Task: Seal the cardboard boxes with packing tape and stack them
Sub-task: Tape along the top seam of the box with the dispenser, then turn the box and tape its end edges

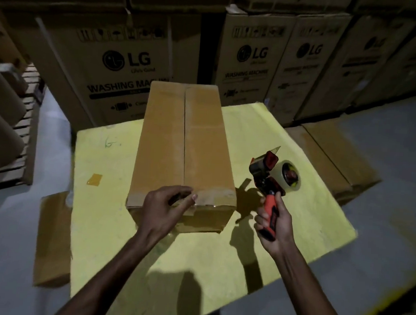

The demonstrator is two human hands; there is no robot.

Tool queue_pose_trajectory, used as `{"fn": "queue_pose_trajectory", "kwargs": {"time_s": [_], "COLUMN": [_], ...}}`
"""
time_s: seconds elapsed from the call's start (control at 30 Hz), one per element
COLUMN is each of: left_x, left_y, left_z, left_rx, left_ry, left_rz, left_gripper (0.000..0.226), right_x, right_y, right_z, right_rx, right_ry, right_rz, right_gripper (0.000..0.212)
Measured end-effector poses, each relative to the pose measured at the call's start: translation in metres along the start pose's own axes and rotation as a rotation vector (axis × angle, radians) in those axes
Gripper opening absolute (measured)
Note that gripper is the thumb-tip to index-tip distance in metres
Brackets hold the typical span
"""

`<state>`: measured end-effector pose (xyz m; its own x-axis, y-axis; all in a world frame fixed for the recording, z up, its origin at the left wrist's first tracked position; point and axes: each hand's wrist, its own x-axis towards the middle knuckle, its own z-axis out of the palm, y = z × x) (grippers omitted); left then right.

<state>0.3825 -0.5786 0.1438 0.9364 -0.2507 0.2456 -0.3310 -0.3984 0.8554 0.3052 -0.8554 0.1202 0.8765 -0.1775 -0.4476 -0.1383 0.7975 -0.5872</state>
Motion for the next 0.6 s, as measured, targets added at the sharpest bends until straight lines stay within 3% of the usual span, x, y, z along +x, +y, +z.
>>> {"fn": "queue_pose_trajectory", "kwargs": {"time_s": [0.07, 0.23, 0.4, 0.53, 0.6], "left_x": [0.004, 0.028, 0.047, 0.044, 0.035], "left_y": [0.021, 0.076, 0.103, 0.101, 0.097], "left_z": [0.004, 0.002, -0.012, -0.03, -0.037], "left_rx": [-0.177, -0.513, -0.694, -0.778, -0.872], "left_ry": [0.019, -0.077, -0.112, -0.135, -0.102], "left_rz": [-0.151, -0.487, -0.6, -0.703, -0.804], "left_gripper": [0.013, 0.037, 0.046, 0.051, 0.045], "right_x": [-0.018, -0.042, -0.045, -0.048, -0.05], "right_y": [-0.015, -0.038, -0.041, -0.047, -0.049], "right_z": [0.011, 0.044, 0.073, 0.085, 0.089], "right_rx": [-0.077, -0.361, -0.726, -1.032, -1.149], "right_ry": [-0.042, -0.219, -0.302, -0.386, -0.425], "right_rz": [-0.024, -0.044, -0.211, -0.36, -0.393], "right_gripper": [0.045, 0.045, 0.056, 0.03, 0.037]}}
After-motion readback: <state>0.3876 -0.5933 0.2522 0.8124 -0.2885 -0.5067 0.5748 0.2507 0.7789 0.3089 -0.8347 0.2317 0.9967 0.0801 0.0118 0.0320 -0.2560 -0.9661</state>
